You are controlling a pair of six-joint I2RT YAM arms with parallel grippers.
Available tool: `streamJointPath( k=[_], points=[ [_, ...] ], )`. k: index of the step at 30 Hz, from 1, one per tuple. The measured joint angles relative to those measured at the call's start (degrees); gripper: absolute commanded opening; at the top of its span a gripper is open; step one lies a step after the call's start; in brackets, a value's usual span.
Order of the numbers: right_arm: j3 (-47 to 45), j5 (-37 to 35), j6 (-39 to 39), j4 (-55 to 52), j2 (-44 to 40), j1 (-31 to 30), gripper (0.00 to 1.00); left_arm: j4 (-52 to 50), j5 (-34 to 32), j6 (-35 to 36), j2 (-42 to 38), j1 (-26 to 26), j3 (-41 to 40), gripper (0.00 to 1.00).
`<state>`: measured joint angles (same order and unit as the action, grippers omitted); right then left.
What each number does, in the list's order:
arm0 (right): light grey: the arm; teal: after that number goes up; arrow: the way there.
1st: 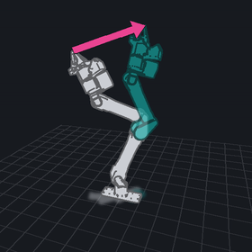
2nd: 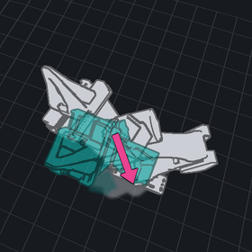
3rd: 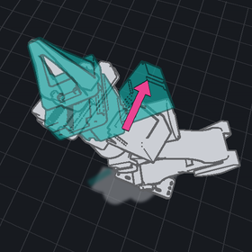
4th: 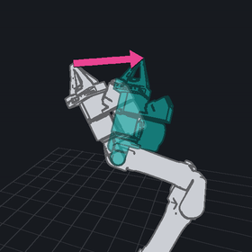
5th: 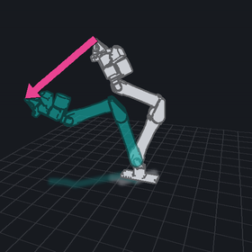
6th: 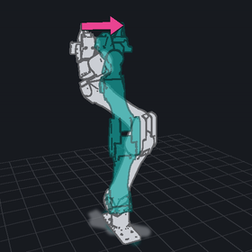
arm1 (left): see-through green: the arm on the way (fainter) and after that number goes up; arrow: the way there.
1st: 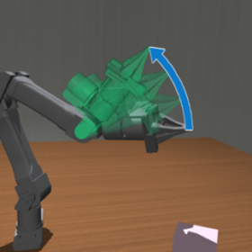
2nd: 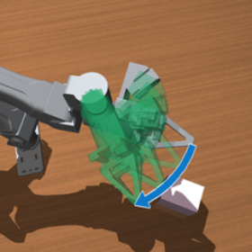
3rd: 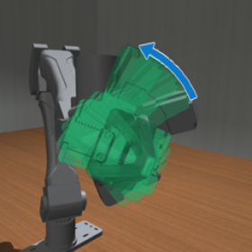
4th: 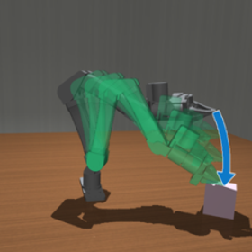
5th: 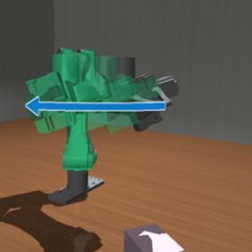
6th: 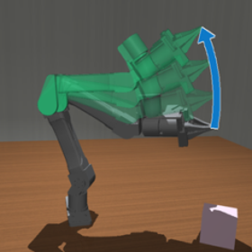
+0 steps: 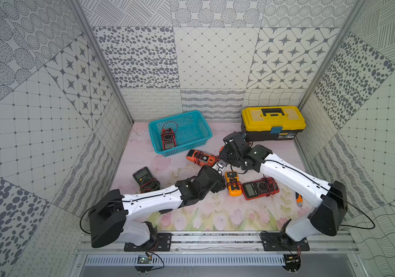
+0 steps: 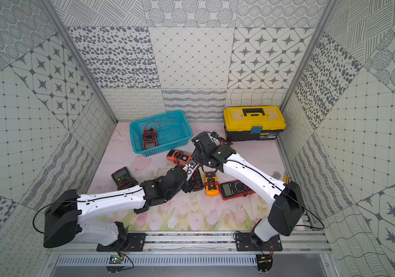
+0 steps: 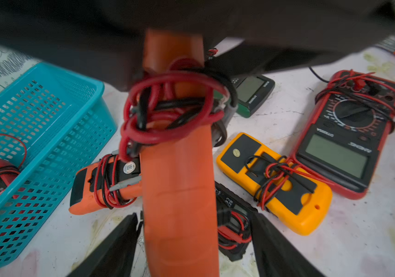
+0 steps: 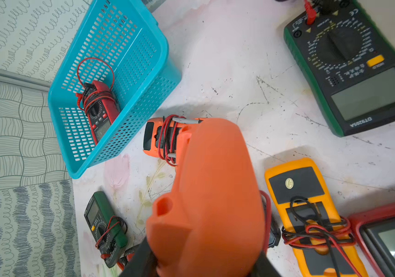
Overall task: Put the multimeter into the basket
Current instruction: Pick up the multimeter from the center of the board.
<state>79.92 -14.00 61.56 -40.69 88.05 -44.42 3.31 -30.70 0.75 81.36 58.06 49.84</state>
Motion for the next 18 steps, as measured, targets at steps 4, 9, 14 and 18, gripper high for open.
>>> streamJointPath(
  k=[4,9,14,18],
  points=[
    [0.0,-1.2,0.5,0.6,-0.2,0.5,0.00,2.6,-5.5,2.6,3.5,0.1,0.9,0.57],
    [0.0,-2.4,0.8,1.6,-0.2,0.5,0.00,5.5,-10.8,6.3,6.3,0.2,1.3,0.33],
    [0.0,-3.2,1.0,2.5,-0.5,0.5,0.00,8.0,-13.5,8.9,6.8,0.2,1.2,0.52],
    [0.0,-2.6,1.3,3.0,-1.6,0.4,0.00,11.4,-13.3,10.8,6.6,0.2,0.4,0.75]
  ],
)
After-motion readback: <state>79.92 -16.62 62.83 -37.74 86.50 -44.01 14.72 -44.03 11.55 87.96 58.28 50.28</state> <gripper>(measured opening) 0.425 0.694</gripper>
